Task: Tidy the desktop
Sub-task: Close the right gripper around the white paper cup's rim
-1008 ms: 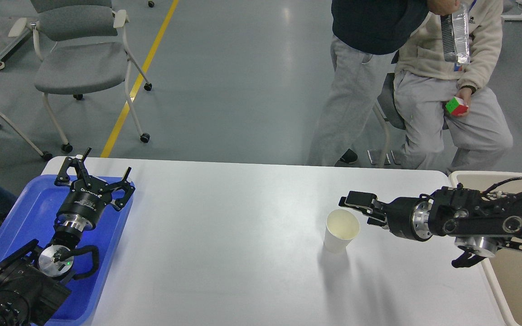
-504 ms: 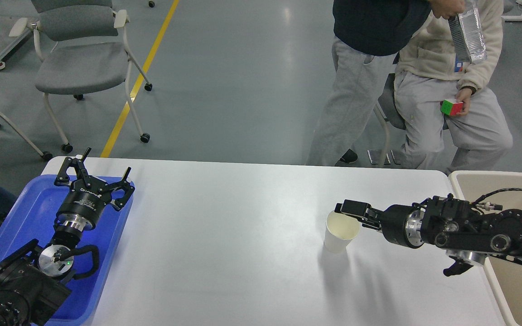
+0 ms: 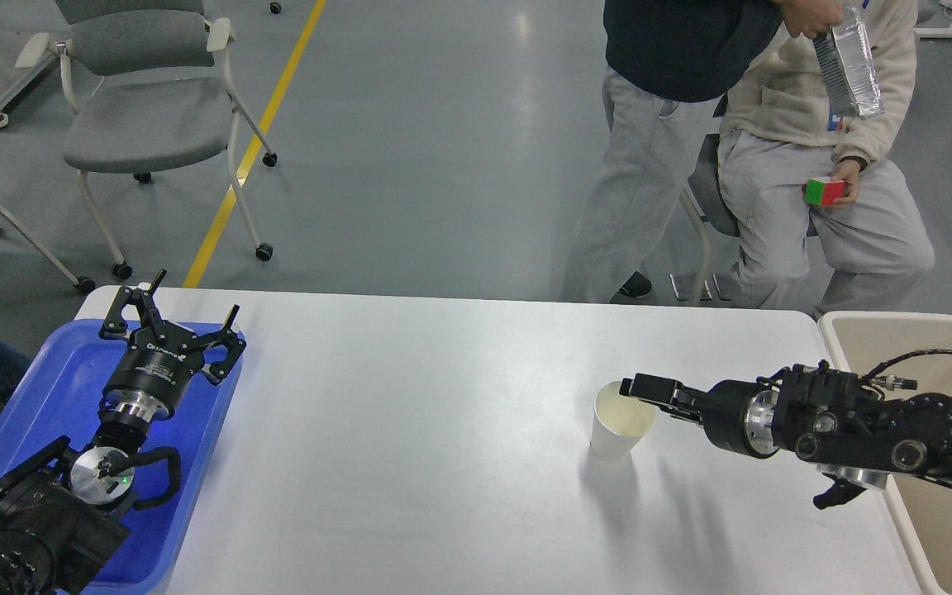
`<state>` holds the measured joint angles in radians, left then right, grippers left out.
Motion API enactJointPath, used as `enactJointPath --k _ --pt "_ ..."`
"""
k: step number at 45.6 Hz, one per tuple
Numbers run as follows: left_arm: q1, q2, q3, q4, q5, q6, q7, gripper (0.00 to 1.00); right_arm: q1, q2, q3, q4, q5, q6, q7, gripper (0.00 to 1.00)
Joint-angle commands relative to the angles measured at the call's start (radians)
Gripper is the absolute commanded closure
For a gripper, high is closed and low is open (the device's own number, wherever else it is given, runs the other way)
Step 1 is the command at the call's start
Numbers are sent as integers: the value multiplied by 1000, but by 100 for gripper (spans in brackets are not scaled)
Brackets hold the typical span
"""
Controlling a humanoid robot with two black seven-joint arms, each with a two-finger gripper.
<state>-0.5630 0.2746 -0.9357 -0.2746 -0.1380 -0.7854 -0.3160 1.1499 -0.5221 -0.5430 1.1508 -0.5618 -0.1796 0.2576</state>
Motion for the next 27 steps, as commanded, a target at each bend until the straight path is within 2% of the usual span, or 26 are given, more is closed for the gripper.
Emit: enactJointPath --k 1,7,22,27 --pt "0 0 0 0 0 0 0 0 -22 20 20 -16 -10 0 -12 2" --pt "0 0 0 0 0 0 0 0 -44 28 49 -20 -24 0 -28 2" --pt "0 0 0 0 0 0 0 0 -96 47 78 -98 -89 2 -29 3" --pt "0 0 0 0 0 0 0 0 -104 47 83 -117 -104 6 -28 12"
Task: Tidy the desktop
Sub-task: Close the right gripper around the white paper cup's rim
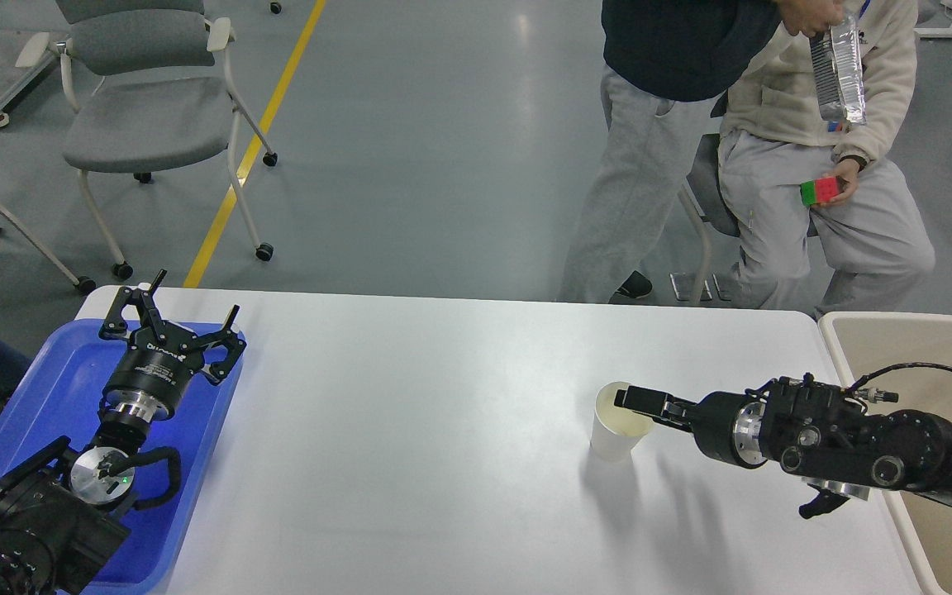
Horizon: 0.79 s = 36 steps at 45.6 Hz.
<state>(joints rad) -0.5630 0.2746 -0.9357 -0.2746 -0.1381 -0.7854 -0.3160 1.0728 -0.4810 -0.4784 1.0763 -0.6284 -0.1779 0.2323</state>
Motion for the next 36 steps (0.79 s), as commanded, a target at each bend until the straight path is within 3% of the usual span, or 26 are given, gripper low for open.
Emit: enactJointPath --k 1,18,22,23,36 --pt "0 0 0 0 0 0 0 0 -30 5 20 -44 -43 6 -2 14" --pt "0 0 0 0 0 0 0 0 -48 4 20 -44 -123 11 -2 63" --pt "0 0 0 0 0 0 0 0 -50 2 20 -45 -125 11 -1 97" --pt "0 0 0 0 0 0 0 0 -51 1 20 -45 -125 11 -1 100" --pt "0 0 0 0 0 0 0 0 -34 -22 17 -39 -149 12 2 100"
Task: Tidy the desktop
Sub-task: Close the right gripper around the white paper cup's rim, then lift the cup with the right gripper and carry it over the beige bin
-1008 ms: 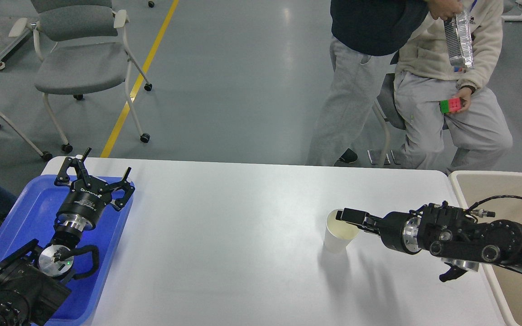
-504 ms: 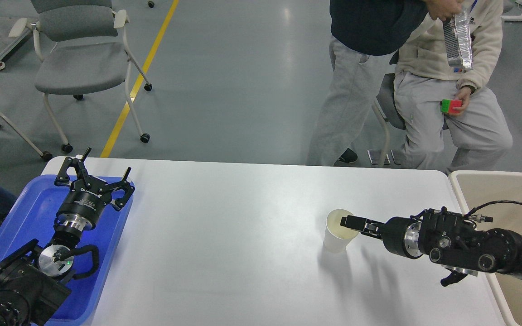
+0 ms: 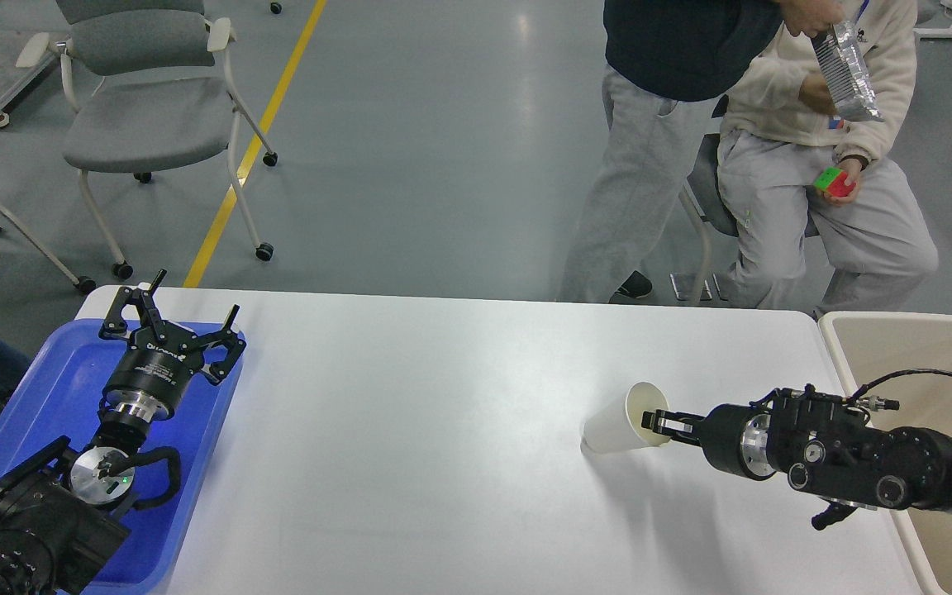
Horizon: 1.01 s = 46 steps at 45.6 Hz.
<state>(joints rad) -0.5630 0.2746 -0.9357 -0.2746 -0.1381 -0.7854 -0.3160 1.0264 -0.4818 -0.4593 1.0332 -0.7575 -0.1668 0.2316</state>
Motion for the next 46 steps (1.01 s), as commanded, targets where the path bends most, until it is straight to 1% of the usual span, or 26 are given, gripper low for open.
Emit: enactJointPath --k 1,8,14,20,25,30,39,46 --pt "0 0 0 0 0 0 0 0 14 -30 -2 5 -20 1 5 100" --pt "0 0 0 0 0 0 0 0 46 -110 1 37 -13 20 14 100" --pt "0 0 0 0 0 0 0 0 109 -228 22 123 1 76 31 100" --pt "0 0 0 0 0 0 0 0 176 -368 79 254 20 127 31 100" --pt "0 0 0 0 0 0 0 0 259 -452 85 327 30 177 23 100" --pt "0 0 0 0 0 0 0 0 346 -532 83 387 73 250 18 100" --pt "0 0 0 0 0 0 0 0 478 -649 82 423 93 368 6 100" --pt "0 0 0 0 0 0 0 0 517 -712 80 419 110 411 2 100"
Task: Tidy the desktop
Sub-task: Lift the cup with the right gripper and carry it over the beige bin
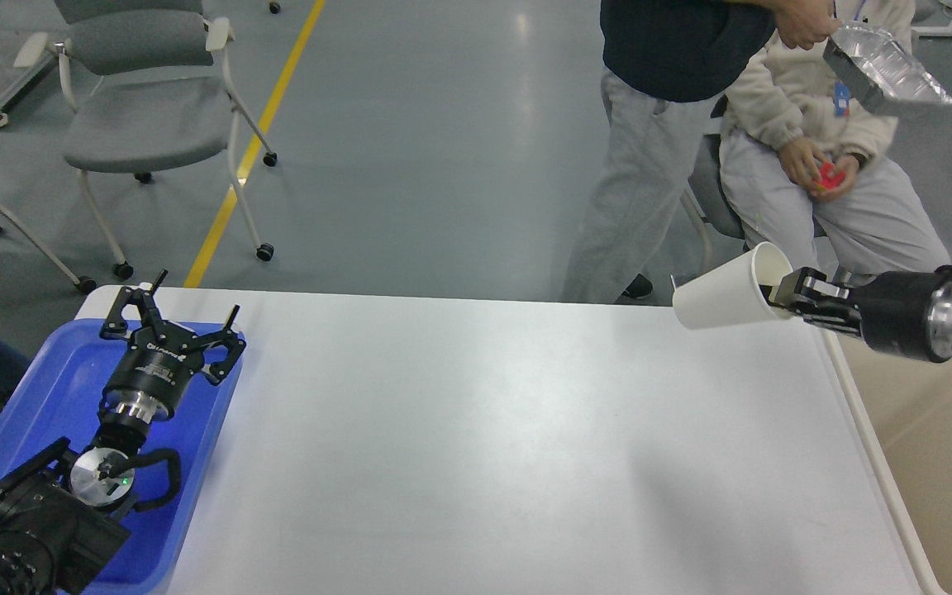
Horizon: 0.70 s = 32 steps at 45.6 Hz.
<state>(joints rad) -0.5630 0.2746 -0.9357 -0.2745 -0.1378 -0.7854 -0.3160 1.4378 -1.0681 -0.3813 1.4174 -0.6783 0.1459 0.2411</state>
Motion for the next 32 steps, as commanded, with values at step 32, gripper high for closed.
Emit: enactJointPath --k 32 --pt "0 0 0 0 0 0 0 0 -16 -86 7 -411 747 -204 -83 100"
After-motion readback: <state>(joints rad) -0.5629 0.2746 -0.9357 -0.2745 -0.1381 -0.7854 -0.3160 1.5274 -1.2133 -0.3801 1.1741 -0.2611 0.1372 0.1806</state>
